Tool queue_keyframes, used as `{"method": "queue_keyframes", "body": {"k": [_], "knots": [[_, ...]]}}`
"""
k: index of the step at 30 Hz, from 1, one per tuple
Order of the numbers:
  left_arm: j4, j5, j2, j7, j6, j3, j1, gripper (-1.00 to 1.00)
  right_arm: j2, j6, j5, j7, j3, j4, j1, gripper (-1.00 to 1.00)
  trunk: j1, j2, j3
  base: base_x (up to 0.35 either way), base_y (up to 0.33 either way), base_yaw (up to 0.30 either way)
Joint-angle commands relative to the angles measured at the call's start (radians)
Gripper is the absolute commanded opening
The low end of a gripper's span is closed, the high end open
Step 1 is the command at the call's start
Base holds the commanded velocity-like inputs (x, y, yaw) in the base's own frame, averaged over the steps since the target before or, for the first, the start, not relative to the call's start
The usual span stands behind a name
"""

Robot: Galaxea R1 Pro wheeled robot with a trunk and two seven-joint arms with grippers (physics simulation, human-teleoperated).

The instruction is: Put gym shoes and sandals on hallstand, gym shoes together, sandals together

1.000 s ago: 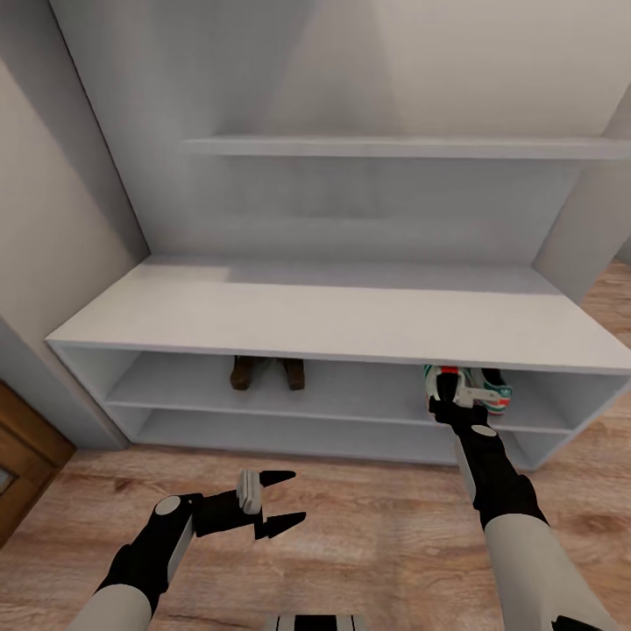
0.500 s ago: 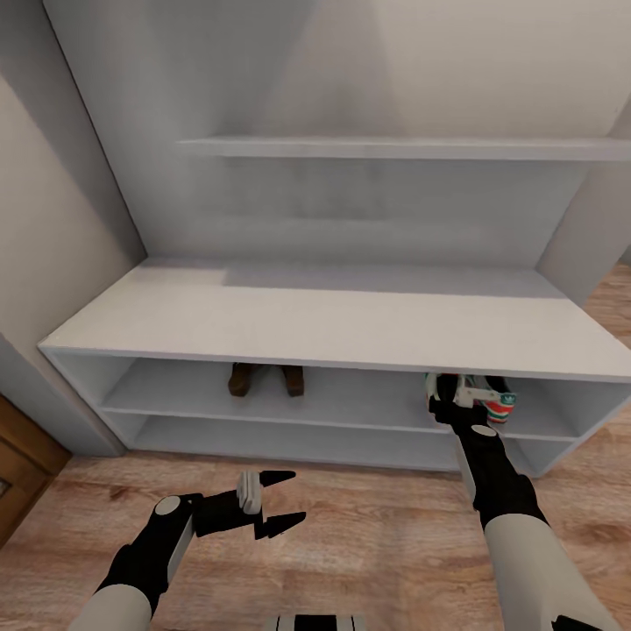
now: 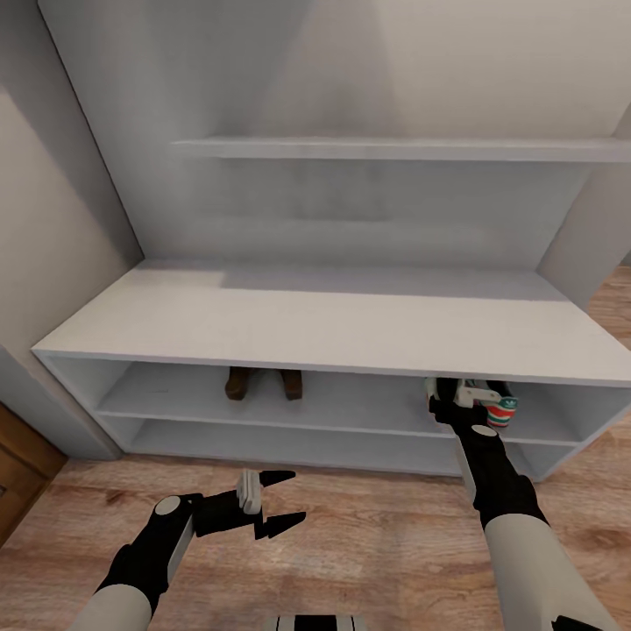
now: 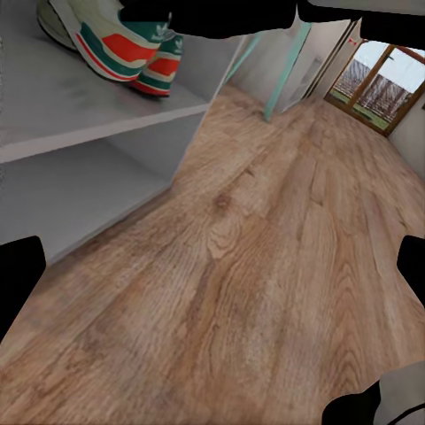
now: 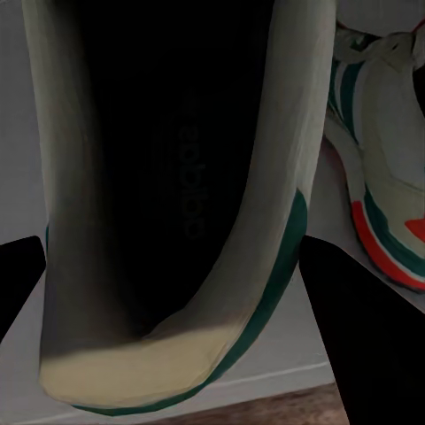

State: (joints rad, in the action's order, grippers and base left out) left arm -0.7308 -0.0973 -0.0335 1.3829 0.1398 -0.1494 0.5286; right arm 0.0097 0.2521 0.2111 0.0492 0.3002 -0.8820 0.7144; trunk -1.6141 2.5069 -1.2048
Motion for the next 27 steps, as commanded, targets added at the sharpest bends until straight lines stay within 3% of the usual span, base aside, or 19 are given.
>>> {"method": "queue_keyframes", "body": {"k": [1,2,3,21,27], "knots": [[-0.001,-0.01,-0.002,0.004,0.01,-0.007,0.001,1.0,0.001,0.006,0.008,0.0,0.002,-0.002,0.0,-1.0,0.0,0.0,-0.001,0.005,-0.002,0.0],[-0.001,-0.01,-0.002,0.005,0.01,-0.007,0.001,1.0,0.001,0.006,0.008,0.0,0.002,-0.002,0.0,-1.0,0.0,0.0,-0.001,0.003,-0.001,0.0],[-0.001,-0.01,-0.002,0.005,0.01,-0.007,0.001,1.0,0.001,0.006,0.008,0.0,0.002,-0.002,0.0,1.0,0.0,0.0,-0.001,0.003,-0.001,0.0],[-0.001,-0.01,-0.002,0.005,0.011,-0.007,0.001,1.0,0.001,0.006,0.008,0.0,0.002,-0.002,0.0,1.0,0.0,0.0,-0.001,-0.002,0.0,0.0],[-0.001,-0.01,-0.002,0.005,0.011,-0.007,0.001,1.0,0.001,0.006,0.008,0.0,0.002,-0.002,0.0,1.0,0.0,0.0,-0.001,-0.218,0.0,0.0]]}}
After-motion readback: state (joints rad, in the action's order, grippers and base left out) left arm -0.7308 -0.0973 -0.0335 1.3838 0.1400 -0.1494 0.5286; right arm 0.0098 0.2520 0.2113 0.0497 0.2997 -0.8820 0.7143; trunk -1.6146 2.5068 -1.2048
